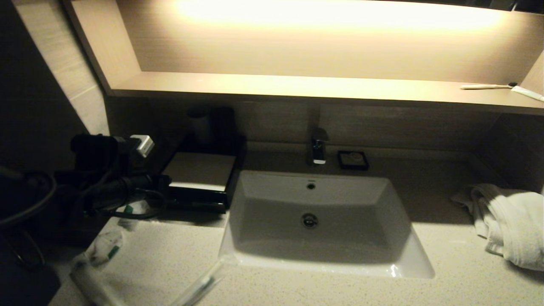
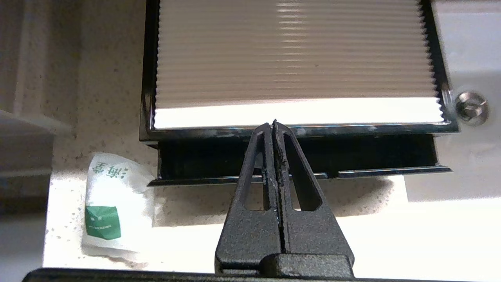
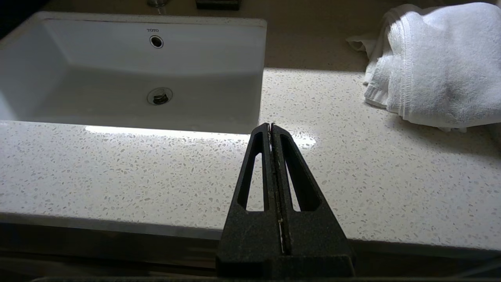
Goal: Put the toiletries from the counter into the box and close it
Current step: Open the drawer
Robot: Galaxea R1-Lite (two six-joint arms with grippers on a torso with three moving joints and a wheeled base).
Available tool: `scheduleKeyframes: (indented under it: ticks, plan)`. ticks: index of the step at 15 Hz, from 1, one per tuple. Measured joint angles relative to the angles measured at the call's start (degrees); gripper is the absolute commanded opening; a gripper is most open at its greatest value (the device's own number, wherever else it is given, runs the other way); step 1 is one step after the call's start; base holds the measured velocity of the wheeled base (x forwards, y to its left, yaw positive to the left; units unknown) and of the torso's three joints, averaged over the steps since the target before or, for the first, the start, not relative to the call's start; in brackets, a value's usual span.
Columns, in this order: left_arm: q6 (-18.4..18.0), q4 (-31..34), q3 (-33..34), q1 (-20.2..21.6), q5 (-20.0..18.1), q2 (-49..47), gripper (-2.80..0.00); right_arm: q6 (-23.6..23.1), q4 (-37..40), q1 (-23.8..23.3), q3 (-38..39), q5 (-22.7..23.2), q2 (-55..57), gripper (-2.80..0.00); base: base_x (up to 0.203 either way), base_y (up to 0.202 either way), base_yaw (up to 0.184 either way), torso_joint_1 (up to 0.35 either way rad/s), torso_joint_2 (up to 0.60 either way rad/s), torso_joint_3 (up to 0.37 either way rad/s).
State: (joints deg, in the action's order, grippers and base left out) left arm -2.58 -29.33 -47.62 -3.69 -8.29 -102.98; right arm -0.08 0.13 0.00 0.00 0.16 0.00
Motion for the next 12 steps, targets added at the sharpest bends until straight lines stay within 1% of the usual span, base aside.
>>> scheduleKeyframes:
  ticks: [2, 4, 8, 12]
  plan:
    - [0.05, -6.21, 4.77, -0.02, -0.22, 0.38, -2.80, 0.00, 0.05, 0.00, 0.00, 0.00, 0.00, -2.80, 0.000, 0.000, 0.000, 0.000, 0.00, 0.000]
    - [0.01, -9.57, 8.10, -0.05, -0.28, 0.80, -2.80, 0.00, 0.05, 0.00, 0.00, 0.00, 0.00, -2.80, 0.000, 0.000, 0.000, 0.000, 0.00, 0.000]
    - [0.02, -10.24, 11.45, -0.17, -2.21, 1.69, -2.80, 0.00, 0.03, 0.00, 0.00, 0.00, 0.00, -2.80, 0.000, 0.000, 0.000, 0.000, 0.00, 0.000]
    - [0.11, -10.26, 12.10, -0.86, -2.23, 2.12, -2.80, -0.02, 0.02, 0.00, 0.00, 0.00, 0.00, -2.80, 0.000, 0.000, 0.000, 0.000, 0.00, 0.000]
